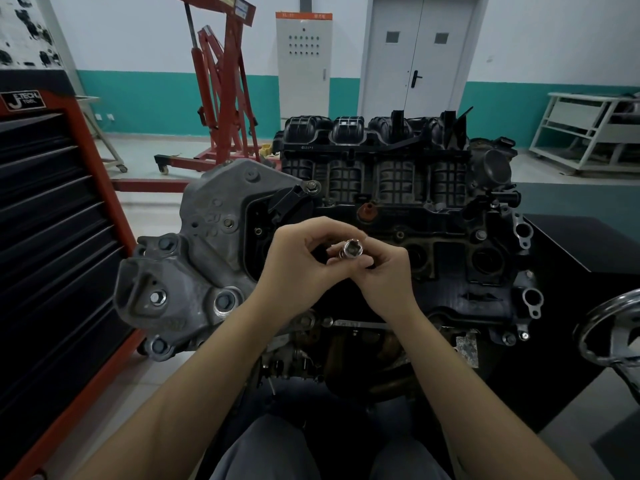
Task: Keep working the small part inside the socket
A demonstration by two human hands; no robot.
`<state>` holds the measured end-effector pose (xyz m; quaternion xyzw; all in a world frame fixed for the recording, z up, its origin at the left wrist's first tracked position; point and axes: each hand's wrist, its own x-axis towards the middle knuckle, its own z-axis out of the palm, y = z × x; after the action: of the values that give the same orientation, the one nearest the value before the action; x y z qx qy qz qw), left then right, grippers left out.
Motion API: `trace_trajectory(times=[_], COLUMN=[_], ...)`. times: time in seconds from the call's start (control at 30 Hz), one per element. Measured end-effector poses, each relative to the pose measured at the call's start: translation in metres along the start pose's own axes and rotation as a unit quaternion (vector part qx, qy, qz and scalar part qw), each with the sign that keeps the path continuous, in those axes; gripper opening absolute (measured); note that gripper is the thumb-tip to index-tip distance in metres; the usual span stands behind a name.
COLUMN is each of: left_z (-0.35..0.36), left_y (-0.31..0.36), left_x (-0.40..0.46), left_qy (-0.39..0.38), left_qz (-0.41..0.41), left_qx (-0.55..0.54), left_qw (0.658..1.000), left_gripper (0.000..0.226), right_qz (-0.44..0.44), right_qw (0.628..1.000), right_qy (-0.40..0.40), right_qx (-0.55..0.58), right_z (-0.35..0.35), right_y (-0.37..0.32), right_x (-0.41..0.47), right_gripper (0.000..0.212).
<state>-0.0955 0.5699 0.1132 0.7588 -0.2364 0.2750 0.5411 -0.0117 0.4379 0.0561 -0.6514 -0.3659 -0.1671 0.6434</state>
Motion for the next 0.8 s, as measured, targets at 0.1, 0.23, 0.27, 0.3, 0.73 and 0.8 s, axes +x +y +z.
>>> trace_trajectory(times=[0.1, 0.23, 0.27, 0.3, 0.73, 0.8], left_z=[0.0007, -0.0006, -0.0006, 0.0001, 0.0042, 0.005], left_y=[0.0005, 0.001, 0.0011, 0.0012, 0.0004, -0.0001], left_x=[0.0001, -0.0008, -0.0009, -0.0009, -0.0033, -0.0027], left_qy=[0.023, -0.042, -0.06, -0.065, -0.012, -0.003], left_qz=[-0.001, -0.011, -0.011, -0.011, -0.013, -0.008], left_qx=[0.013, -0.046, -0.052, -0.047, -0.052, -0.025], left_qw=[1.0, 0.998, 0.997, 0.997, 0.999, 1.0], left_gripper=[0.018, 0.023, 0.024, 0.025, 0.025, 0.024], right_qz=[-0.017, -0.024, -0.016, -0.008, -0.01, 0.005], right_qw=[1.0, 0.999, 0.999, 0.999, 1.0, 0.999], right_qy=[-0.008, -0.025, -0.021, -0.017, -0.018, -0.009], right_qx=[-0.01, 0.013, 0.021, 0.029, 0.022, 0.034], right_z=[-0.0003, -0.0012, -0.0008, -0.0004, -0.0003, 0.0005], right_y=[-0.0009, -0.0048, -0.0052, -0.0053, -0.0011, -0.0006], right_x=[-0.0002, 0.0002, 0.0001, 0.0, 0.0004, 0.0001], right_gripper=[0.015, 0.016, 0.015, 0.015, 0.019, 0.014])
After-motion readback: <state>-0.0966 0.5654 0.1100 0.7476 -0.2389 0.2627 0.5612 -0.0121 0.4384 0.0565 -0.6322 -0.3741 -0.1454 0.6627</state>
